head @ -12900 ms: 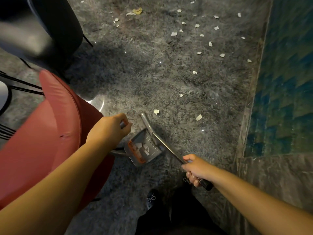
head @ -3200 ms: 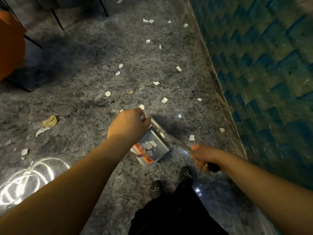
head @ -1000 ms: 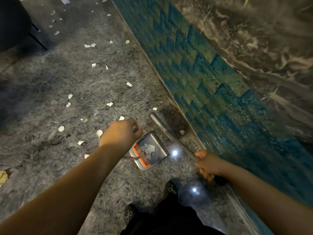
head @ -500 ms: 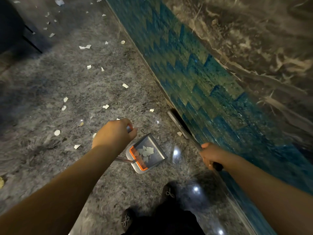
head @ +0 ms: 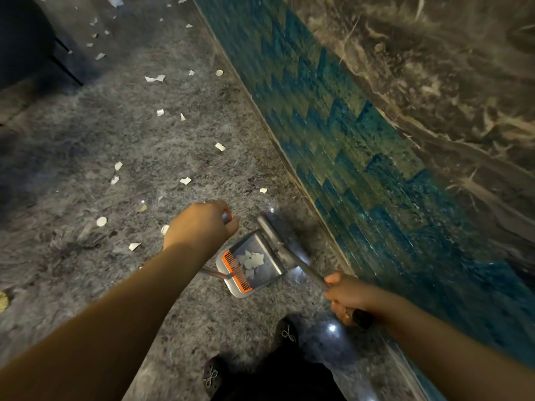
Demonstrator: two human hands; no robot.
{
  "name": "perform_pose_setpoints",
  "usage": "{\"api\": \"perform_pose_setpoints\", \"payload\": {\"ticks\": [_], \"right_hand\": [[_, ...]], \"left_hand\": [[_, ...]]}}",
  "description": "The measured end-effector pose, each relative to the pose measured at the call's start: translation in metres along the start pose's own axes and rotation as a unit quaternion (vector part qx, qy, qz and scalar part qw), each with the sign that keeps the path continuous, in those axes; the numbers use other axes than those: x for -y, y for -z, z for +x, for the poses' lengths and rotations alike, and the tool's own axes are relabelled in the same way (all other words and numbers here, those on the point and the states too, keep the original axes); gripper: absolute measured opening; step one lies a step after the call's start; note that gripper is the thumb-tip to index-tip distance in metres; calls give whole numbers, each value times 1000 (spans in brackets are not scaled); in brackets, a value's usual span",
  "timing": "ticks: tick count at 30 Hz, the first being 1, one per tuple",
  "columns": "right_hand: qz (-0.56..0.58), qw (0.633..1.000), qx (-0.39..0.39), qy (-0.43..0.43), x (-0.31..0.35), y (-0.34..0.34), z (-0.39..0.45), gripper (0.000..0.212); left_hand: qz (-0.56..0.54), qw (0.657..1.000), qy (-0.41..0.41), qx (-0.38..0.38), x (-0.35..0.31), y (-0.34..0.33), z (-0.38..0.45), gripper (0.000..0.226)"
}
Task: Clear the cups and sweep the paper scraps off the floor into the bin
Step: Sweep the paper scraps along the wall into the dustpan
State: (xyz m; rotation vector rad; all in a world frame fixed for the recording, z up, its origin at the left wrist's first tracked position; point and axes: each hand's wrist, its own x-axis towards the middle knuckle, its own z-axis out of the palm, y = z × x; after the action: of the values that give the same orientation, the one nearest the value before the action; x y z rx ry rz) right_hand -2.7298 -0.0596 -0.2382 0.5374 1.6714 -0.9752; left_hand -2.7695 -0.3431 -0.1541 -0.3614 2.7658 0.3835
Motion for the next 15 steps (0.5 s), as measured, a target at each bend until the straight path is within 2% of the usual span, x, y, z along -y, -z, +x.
{"api": "perform_pose_setpoints", "payload": {"ticks": [8,15], "right_hand": [[82,994,68,-10,7,-35,-22,24],[49,998,41,10,49,-44,-32,33]], "left_hand": [[-64,998,9,-9,24,7,-7,24],[-111,991,45,-56,66,22,-5,23]]}}
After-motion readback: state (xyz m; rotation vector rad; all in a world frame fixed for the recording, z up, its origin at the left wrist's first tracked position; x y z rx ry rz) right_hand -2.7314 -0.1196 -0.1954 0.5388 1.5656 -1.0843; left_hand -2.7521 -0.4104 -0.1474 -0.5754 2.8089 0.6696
